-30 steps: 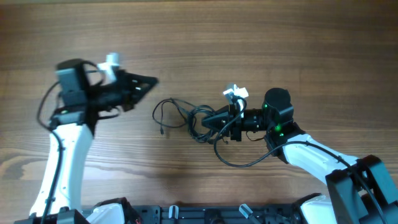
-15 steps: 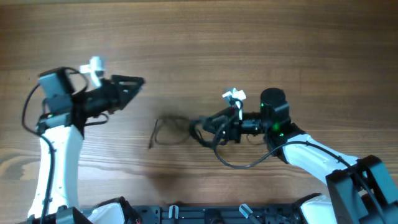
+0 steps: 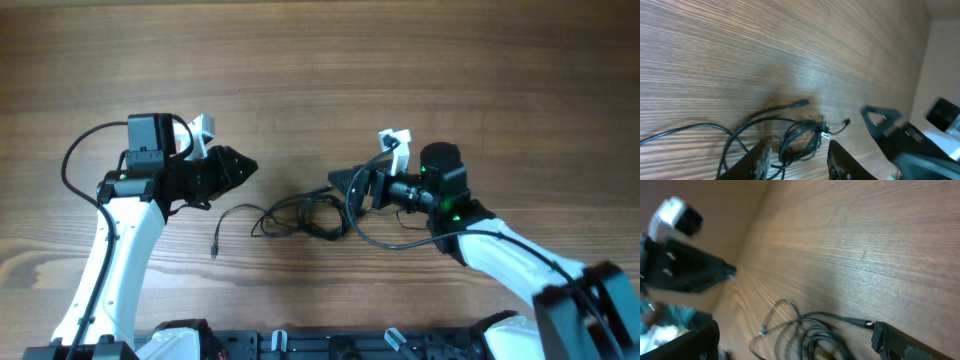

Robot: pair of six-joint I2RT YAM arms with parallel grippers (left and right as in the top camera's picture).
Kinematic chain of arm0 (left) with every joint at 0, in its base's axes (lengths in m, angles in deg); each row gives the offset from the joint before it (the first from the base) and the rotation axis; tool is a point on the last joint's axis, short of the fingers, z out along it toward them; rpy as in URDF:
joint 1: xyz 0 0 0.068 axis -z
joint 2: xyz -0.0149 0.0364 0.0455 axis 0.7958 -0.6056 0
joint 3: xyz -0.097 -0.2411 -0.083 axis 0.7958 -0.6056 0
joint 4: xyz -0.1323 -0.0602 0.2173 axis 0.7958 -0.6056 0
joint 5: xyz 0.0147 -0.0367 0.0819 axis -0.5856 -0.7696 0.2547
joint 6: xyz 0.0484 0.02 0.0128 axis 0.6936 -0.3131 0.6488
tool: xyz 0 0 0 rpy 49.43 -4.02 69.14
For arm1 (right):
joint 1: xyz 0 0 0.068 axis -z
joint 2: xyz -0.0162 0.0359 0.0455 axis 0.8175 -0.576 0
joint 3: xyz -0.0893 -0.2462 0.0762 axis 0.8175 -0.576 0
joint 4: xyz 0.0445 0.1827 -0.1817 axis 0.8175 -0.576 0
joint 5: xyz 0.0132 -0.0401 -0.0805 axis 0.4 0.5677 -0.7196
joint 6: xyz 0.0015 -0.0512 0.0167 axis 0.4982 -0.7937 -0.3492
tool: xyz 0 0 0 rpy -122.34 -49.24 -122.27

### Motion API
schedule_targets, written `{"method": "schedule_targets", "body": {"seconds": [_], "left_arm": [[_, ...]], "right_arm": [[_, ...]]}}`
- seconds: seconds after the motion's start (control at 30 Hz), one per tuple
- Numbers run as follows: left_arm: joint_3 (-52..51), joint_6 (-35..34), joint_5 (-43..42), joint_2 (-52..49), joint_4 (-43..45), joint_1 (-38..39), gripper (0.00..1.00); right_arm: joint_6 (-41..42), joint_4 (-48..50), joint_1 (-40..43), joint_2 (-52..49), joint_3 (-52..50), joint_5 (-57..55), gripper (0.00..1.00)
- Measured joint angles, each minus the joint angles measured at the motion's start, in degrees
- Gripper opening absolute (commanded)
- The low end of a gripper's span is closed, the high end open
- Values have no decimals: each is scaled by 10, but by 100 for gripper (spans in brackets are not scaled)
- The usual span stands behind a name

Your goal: Untangle cables

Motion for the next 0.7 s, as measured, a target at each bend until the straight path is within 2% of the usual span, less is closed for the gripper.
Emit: {"method": "schedule_targets", "body": {"seconds": [0.07,0.3,0.53,0.63,0.7], "left_arm": [[0,-17,24,0,2,0,44],[0,-74,87,0,5,0,50],[0,-82,104,0,8,0,53],[0,-83,106,0,8,0,55],[0,-84,107,0,8,0,56]], "right_arm": [[61,-60,-2,41,1,-13,100],[153,-290,-80,78,1,-116,100],[234,-353,-204,80,4,-279,99],[248,-374,-235,57,32,-357,94],[250,-371,-241,15,64,-388,85]]}}
